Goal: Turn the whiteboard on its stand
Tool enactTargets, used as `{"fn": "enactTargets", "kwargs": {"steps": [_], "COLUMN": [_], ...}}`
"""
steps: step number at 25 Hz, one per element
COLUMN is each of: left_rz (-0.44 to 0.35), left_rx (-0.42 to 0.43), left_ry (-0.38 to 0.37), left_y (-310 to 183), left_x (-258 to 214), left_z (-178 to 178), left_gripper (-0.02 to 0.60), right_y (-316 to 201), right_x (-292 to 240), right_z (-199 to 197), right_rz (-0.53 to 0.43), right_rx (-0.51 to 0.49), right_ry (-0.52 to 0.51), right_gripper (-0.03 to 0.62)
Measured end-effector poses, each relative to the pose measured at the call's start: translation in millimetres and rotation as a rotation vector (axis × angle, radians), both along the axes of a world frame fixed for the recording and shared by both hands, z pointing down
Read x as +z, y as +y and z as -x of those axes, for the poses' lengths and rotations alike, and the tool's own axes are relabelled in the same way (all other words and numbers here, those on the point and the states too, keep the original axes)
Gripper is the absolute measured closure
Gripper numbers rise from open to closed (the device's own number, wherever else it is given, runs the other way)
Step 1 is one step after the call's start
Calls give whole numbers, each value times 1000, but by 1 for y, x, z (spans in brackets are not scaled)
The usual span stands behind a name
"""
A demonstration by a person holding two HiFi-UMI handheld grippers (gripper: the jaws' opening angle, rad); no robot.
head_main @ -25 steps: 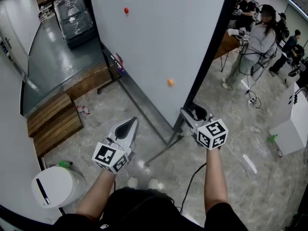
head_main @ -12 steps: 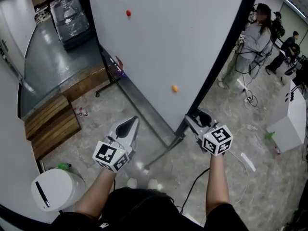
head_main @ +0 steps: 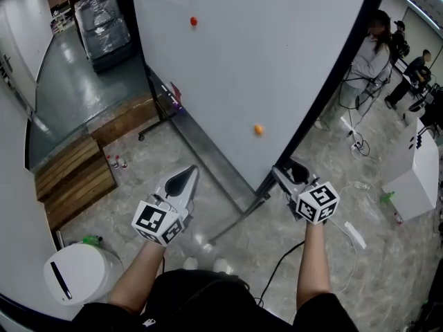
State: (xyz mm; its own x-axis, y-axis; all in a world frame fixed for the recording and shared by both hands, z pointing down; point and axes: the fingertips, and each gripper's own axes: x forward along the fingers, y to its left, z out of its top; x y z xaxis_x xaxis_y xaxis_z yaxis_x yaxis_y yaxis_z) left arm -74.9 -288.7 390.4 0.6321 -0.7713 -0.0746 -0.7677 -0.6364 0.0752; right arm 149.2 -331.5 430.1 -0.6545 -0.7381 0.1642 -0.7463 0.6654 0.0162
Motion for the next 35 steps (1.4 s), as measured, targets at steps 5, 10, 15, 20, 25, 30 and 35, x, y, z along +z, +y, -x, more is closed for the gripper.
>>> {"fn": "enactTargets", "kwargs": {"steps": [5,10,15,20,25,30,35], "left_rz": [-5,-12,-15,-22,-32,-41,-46], "left_rx": [14,36,54,60,59,75,88], "left_ry": [-2,1,6,15,30,38,40], "left_y": [8,11,11,14,5,8,11], "left_x": [6,2,-8,-10,-16,-16,-19], "left_z": [-4,1,-3,9,20,22,25], "left_gripper": [578,578,578,578,578,578,578], "right_y": [4,-1,-6,-1,6,35,62], "right_x": [7,4,-4,0,-29,-55,-73], "right_z": [-4,2,-3,4,-1,15,41], "right_rz": [-24,-40,-40,-35,-103,-166,-207], "right_rx": [39,130,180,216,289,305,298], "right_ry": [4,2,3,65,48,-8,-73], "right_gripper": [391,386,385,357,358,403,486]}}
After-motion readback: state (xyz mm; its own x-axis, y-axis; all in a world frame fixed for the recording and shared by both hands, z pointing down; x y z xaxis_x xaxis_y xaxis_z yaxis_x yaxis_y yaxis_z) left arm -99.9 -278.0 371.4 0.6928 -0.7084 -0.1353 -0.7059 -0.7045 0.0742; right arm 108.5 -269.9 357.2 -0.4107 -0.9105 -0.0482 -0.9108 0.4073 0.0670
